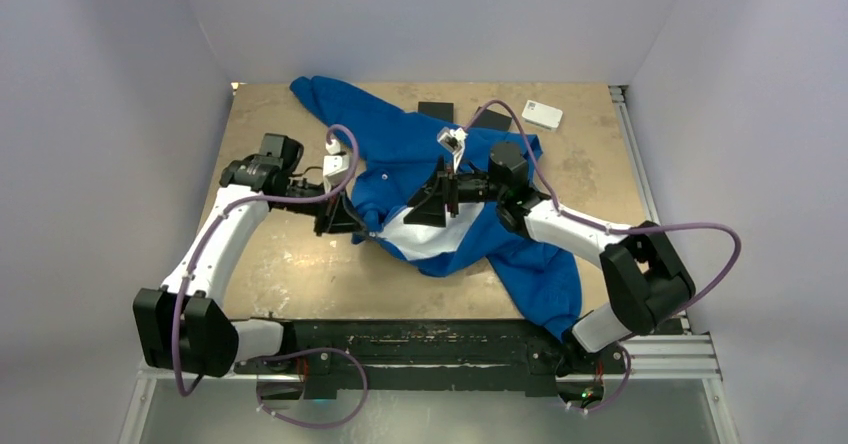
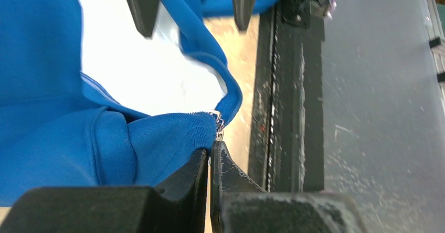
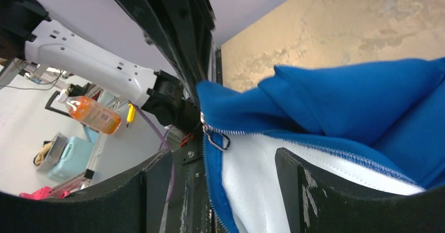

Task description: Zip up the jacket

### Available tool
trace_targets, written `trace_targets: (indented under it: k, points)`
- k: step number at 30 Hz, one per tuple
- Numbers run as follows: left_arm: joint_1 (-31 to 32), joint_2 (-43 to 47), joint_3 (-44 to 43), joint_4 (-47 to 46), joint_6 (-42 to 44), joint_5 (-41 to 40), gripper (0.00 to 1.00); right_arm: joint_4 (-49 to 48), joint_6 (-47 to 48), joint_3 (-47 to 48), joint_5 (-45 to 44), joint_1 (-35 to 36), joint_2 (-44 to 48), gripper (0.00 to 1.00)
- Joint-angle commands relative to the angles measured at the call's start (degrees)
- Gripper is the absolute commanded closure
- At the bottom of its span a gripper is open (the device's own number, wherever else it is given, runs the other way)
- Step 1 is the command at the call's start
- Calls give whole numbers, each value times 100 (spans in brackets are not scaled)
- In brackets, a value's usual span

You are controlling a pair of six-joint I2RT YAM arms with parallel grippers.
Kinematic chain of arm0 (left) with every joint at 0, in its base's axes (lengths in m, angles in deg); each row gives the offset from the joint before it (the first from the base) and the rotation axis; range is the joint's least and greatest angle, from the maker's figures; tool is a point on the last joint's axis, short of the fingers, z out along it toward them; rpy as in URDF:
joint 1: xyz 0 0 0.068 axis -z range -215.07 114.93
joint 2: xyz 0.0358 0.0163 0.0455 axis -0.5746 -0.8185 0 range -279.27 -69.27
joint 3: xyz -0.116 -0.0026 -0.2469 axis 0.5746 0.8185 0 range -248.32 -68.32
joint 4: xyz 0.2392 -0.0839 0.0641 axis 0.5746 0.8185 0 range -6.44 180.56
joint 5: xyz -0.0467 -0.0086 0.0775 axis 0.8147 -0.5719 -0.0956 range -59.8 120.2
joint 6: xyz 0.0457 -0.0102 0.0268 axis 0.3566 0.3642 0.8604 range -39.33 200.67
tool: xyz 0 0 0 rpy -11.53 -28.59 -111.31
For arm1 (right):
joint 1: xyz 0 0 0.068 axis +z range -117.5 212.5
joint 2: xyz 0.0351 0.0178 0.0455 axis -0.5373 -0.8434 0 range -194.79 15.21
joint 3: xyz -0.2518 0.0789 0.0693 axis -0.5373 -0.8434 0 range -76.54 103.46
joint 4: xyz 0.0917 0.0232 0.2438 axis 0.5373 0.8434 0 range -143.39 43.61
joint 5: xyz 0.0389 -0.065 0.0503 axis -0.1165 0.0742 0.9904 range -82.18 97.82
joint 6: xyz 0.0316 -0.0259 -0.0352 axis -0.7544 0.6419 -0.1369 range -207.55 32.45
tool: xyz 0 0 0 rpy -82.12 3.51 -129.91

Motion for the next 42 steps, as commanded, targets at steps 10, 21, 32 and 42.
trace_targets:
  k: [10,21,32,42]
  points:
    - [20,-358,-396,2291,2690,136,100,-4041,-2080,-1230,413,146,-338,22]
    - [34,-428,-494,1988,2807,137,100,-6782,-3672,-600,730,758,-2025,18]
    - [34,-390,-516,2063,2804,162,100,-6469,-3492,-129,678,892,-2396,21]
    - [43,-359,-517,1999,2800,157,100,-7255,-4124,59,712,1001,-2691,27]
